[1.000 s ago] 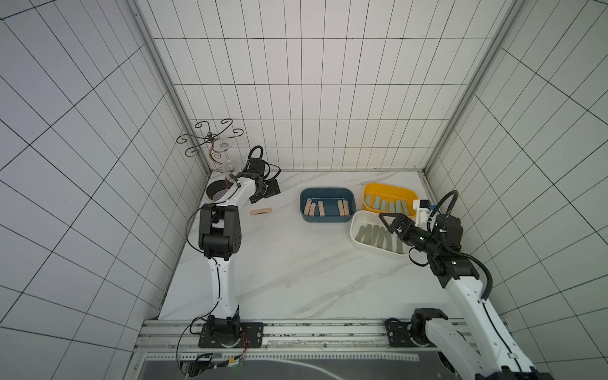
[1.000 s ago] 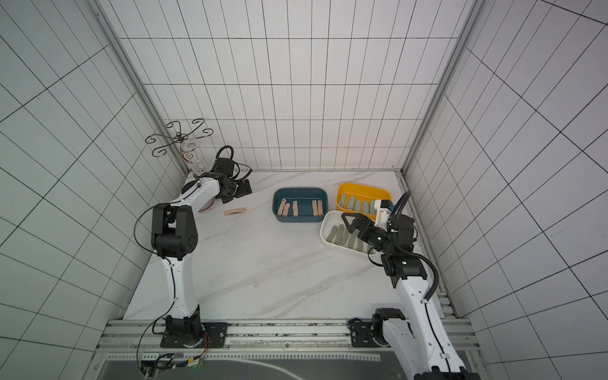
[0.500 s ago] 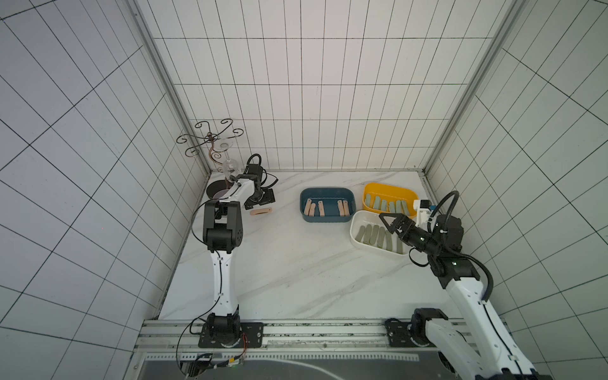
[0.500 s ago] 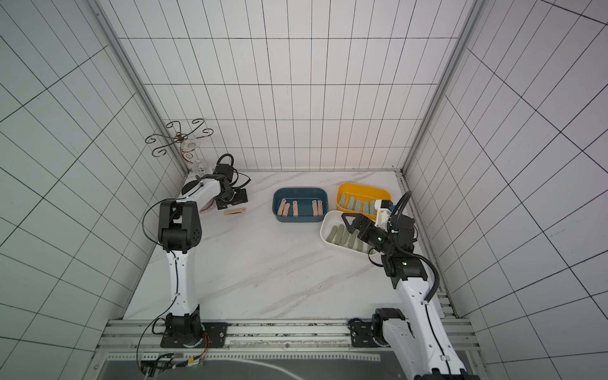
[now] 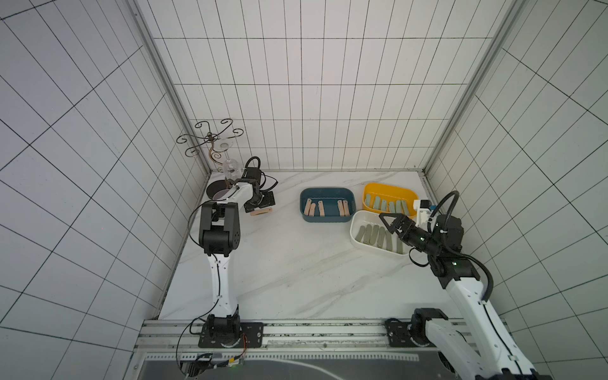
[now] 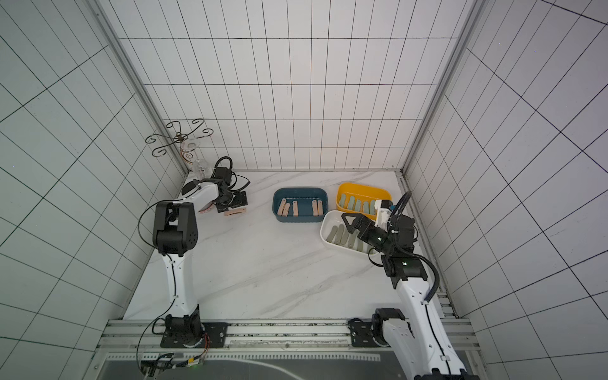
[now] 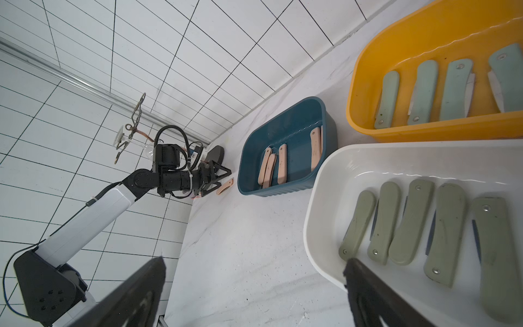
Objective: Place the fruit knives into the storage box by color
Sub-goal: Pick up the fruit knife from the center of the board.
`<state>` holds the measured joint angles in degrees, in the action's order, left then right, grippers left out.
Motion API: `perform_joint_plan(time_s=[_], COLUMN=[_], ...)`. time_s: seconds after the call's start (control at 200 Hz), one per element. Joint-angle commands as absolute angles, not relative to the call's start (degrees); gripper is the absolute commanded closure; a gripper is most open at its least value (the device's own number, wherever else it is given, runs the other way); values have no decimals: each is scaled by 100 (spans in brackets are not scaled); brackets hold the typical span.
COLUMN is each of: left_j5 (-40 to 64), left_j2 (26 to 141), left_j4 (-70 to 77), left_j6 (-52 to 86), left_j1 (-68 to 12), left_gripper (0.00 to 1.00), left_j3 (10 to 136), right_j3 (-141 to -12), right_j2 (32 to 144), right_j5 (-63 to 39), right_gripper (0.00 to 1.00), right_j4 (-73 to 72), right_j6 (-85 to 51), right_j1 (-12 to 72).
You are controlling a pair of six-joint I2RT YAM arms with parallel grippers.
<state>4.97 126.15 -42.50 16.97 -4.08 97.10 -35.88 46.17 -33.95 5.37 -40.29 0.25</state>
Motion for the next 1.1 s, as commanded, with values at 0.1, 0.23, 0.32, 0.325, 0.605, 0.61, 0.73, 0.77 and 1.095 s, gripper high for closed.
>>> perform_joint_plan(time_s=[0.1, 0.23, 0.32, 0.325, 0.605, 0.61, 0.73, 0.77, 1.095], left_j5=[757, 821, 833, 834, 857, 855, 762, 630, -625], left_j2=[12115, 12024, 11987, 11983, 11883, 11887, 11929, 11954, 12089], left_j4=[-4131, -4129, -4148, -4144, -4131, -4131, -4155, -4176, -4482], left_j6=[1679, 1672, 1679, 1679, 1709, 1707, 1696, 1703, 1716], left_j1=[-525, -553, -592, -595, -822, -824, -888, -910, -1010], left_gripper=[6, 6, 6, 6, 6, 6, 7, 8, 34], left_j3=[9079, 8944, 8919, 8916, 8832, 8828, 8884, 8907, 9044], right_j3=[-3495, -3445, -3471, -3476, -3508, -3507, -3463, -3446, -3437], right_j2=[4491, 4519, 4535, 4535, 4544, 4544, 4568, 4595, 4729], right_j5=[-3516, -3538, -3560, -3560, -3579, -3578, -3577, -3582, -3606], right_gripper=[0, 0, 0, 0, 0, 0, 0, 0, 0], right_j4=[471, 390, 356, 354, 325, 325, 271, 250, 132], right_j6=[-4018, -4064, -4092, -4094, -4092, -4094, -4103, -4104, -4116], right_j1=[-36, -31, -38, -37, -38, -41, -37, -31, -33])
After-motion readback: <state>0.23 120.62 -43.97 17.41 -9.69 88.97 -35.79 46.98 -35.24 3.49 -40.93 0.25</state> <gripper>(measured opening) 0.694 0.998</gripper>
